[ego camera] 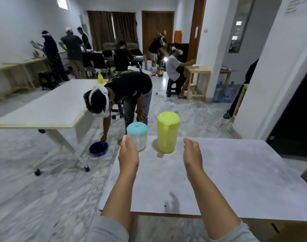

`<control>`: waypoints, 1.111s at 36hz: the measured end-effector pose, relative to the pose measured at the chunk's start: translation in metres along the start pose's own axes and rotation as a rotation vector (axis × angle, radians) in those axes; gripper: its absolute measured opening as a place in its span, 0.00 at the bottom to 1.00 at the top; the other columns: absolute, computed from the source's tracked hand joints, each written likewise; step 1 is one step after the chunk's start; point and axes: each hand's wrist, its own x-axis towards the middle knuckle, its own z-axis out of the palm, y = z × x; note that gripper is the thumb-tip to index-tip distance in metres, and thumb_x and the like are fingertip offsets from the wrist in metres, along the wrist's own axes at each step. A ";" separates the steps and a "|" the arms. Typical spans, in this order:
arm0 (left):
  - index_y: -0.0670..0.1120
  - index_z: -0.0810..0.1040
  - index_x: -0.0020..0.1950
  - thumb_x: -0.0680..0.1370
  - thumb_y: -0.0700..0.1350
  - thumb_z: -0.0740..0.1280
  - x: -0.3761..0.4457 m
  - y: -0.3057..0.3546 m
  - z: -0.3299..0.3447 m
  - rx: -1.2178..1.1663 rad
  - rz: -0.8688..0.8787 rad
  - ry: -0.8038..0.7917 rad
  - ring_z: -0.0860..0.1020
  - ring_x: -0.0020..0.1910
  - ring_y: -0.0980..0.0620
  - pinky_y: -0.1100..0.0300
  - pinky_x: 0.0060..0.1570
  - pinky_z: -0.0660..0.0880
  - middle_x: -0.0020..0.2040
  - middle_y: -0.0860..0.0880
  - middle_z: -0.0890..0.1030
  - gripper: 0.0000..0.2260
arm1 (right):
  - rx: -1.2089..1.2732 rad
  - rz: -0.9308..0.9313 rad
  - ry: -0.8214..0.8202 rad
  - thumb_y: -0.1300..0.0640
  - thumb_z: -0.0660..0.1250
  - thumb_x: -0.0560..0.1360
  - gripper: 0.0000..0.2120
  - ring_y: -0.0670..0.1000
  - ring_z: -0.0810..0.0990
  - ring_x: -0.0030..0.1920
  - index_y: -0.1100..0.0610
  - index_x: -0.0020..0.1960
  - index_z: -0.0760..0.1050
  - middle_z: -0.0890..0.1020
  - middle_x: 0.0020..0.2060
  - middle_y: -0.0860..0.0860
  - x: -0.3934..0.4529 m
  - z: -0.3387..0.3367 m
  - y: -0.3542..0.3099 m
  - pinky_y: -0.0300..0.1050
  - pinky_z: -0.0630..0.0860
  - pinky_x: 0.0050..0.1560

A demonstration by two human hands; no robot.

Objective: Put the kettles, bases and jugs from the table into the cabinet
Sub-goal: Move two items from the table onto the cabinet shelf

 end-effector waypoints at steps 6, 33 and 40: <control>0.50 0.65 0.74 0.80 0.59 0.49 0.052 -0.014 0.015 0.051 -0.079 -0.004 0.68 0.70 0.46 0.49 0.68 0.64 0.72 0.47 0.70 0.25 | -0.095 0.045 -0.055 0.51 0.61 0.77 0.19 0.53 0.72 0.51 0.57 0.65 0.69 0.76 0.52 0.52 0.055 0.038 0.012 0.44 0.68 0.52; 0.41 0.60 0.75 0.82 0.50 0.50 0.224 -0.066 0.098 0.380 -0.358 -0.117 0.68 0.69 0.40 0.52 0.65 0.66 0.72 0.39 0.68 0.23 | -0.296 0.277 -0.114 0.49 0.66 0.73 0.16 0.57 0.72 0.48 0.61 0.53 0.73 0.74 0.47 0.58 0.221 0.121 0.026 0.47 0.67 0.46; 0.34 0.65 0.72 0.82 0.52 0.51 0.252 -0.081 0.098 0.498 -0.416 -0.277 0.69 0.68 0.37 0.51 0.65 0.67 0.70 0.35 0.69 0.25 | -0.254 0.309 -0.009 0.52 0.65 0.74 0.16 0.58 0.74 0.53 0.61 0.57 0.74 0.73 0.50 0.56 0.225 0.137 0.033 0.52 0.72 0.54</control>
